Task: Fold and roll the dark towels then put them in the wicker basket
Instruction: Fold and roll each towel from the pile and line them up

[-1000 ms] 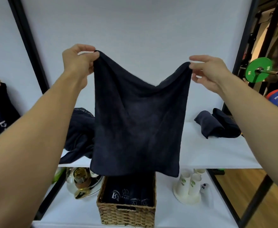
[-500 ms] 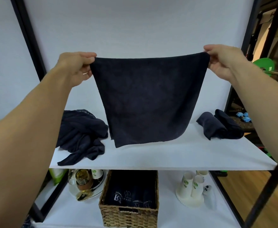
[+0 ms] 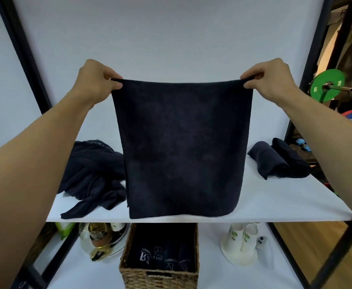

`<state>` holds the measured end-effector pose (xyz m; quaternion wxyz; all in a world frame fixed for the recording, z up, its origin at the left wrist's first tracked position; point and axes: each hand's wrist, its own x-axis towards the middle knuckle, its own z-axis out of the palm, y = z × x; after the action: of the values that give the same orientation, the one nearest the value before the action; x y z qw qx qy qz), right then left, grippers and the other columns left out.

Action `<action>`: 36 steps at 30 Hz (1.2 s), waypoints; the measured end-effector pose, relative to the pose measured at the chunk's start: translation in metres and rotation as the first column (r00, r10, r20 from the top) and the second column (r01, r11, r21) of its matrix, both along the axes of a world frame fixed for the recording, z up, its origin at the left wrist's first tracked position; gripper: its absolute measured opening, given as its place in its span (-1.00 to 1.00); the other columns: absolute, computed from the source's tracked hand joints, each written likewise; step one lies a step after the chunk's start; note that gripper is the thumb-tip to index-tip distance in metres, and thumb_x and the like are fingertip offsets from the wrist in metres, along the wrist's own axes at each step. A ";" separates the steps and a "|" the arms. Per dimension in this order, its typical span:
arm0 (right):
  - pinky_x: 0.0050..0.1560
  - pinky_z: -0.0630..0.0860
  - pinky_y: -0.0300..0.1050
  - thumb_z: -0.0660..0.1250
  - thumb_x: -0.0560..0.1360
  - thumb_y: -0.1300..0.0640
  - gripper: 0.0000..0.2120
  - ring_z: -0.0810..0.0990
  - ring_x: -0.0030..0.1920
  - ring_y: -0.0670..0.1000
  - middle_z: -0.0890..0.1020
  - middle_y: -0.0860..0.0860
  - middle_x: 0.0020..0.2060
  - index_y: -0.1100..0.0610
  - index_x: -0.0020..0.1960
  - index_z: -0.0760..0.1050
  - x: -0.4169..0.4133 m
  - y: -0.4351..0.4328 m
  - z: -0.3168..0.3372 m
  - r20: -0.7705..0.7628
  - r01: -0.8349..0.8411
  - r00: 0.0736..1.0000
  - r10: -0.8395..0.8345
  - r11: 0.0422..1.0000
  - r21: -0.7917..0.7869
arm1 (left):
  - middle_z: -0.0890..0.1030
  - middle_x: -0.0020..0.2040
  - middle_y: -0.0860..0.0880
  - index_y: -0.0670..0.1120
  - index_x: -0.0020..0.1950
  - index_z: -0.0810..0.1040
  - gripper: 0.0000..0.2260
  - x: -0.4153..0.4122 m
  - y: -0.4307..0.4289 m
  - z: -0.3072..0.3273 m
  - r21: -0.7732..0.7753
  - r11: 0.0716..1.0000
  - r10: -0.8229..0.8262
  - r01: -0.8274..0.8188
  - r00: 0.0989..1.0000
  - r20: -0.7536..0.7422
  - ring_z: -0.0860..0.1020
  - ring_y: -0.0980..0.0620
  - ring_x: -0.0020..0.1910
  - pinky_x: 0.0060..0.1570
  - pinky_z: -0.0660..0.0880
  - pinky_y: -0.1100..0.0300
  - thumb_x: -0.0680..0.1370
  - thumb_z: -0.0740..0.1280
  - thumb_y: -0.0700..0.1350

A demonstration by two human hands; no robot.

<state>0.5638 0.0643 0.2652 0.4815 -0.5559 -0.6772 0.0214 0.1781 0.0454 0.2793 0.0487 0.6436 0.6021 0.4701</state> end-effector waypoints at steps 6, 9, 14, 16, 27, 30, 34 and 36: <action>-0.08 0.35 -0.40 0.29 0.54 0.26 -0.80 0.52 -0.08 -0.07 0.66 0.03 0.00 0.18 0.12 0.62 0.002 0.037 0.016 0.181 0.081 0.978 -0.105 0.987 0.137 | 0.60 0.02 -0.12 -0.22 0.14 0.63 -0.82 0.014 0.042 0.018 0.106 0.991 0.079 -0.076 0.997 -0.027 0.53 -0.01 -0.01 0.01 0.39 0.25 0.59 0.32 -0.22; -0.01 0.31 -0.29 0.28 0.56 0.17 -0.81 0.47 -0.07 -0.08 0.56 -0.05 -0.03 0.15 0.12 0.59 0.009 0.044 0.027 0.183 0.111 0.972 -0.145 0.977 0.182 | 0.59 -0.06 0.01 -0.17 0.11 0.63 -0.84 0.012 0.057 0.025 0.155 0.988 -0.011 -0.008 0.993 0.122 0.53 0.07 -0.05 -0.02 0.41 0.28 0.60 0.30 -0.19; -0.07 0.42 -0.29 0.33 0.55 0.15 -0.89 0.52 -0.16 -0.15 0.59 -0.07 -0.11 0.08 0.08 0.54 0.022 0.022 0.009 -0.096 -0.094 0.991 0.093 0.996 -0.004 | 0.64 -0.11 0.06 -0.02 -0.06 0.65 -0.85 -0.002 0.038 0.000 0.131 0.965 -0.257 0.227 0.919 0.298 0.58 0.11 -0.07 0.01 0.51 0.23 0.57 0.32 -0.23; 0.00 0.48 -0.19 0.38 0.53 0.18 -0.90 0.56 -0.12 -0.10 0.63 -0.05 -0.12 0.08 0.04 0.56 0.028 0.004 -0.011 -0.177 -0.184 0.971 0.161 0.976 -0.118 | 0.65 -0.08 -0.01 -0.02 -0.06 0.65 -0.84 -0.009 0.020 -0.022 0.077 0.946 -0.322 0.314 0.891 0.320 0.59 0.05 -0.03 0.11 0.53 0.16 0.55 0.34 -0.26; 0.01 0.53 -0.10 0.41 0.50 0.16 -0.90 0.63 -0.01 0.02 0.69 0.04 -0.05 0.08 0.01 0.64 0.050 -0.060 -0.180 -0.046 -0.162 0.964 0.263 0.440 -0.883 | 0.71 -0.02 -0.14 -0.19 0.03 0.68 -0.84 -0.026 -0.041 -0.208 -0.616 0.627 -0.367 0.476 0.879 0.306 0.67 -0.08 0.04 0.13 0.57 0.04 0.57 0.31 -0.30; -0.05 0.49 -0.13 0.36 0.55 0.18 -0.89 0.60 -0.01 0.02 0.67 0.03 -0.04 0.08 0.05 0.62 0.044 -0.034 -0.181 -0.101 -0.180 0.981 0.168 0.573 -0.800 | 0.71 -0.06 -0.12 -0.16 0.04 0.67 -0.83 -0.020 -0.021 -0.214 -0.556 0.734 -0.259 0.389 0.918 0.300 0.68 -0.06 -0.03 -0.02 0.60 0.13 0.59 0.29 -0.30; -0.15 0.47 -0.20 0.34 0.55 0.21 -0.92 0.57 -0.11 -0.04 0.65 0.02 -0.09 0.08 0.00 0.59 0.027 0.022 -0.181 -0.150 -0.166 0.985 0.088 0.735 -0.658 | 0.67 -0.12 -0.19 -0.27 0.06 0.63 -0.87 -0.007 0.035 -0.218 -0.456 0.858 -0.084 0.238 0.939 0.333 0.63 -0.07 -0.22 -0.37 0.54 0.32 0.58 0.30 -0.33; -0.16 0.49 -0.21 0.36 0.53 0.22 -0.92 0.58 -0.11 -0.02 0.66 0.04 -0.11 0.06 -0.06 0.58 0.020 0.056 -0.190 -0.151 -0.144 0.987 0.062 0.763 -0.630 | 0.62 -0.24 -0.12 -0.26 0.02 0.63 -0.89 0.002 0.067 -0.225 -0.441 0.885 -0.005 0.147 0.951 0.308 0.56 0.01 -0.33 -0.45 0.49 0.38 0.56 0.33 -0.33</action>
<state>0.5840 0.1200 0.0752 0.3023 -0.6459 -0.6287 0.3101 0.1799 0.1125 0.0540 0.3081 0.5588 0.6556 0.4039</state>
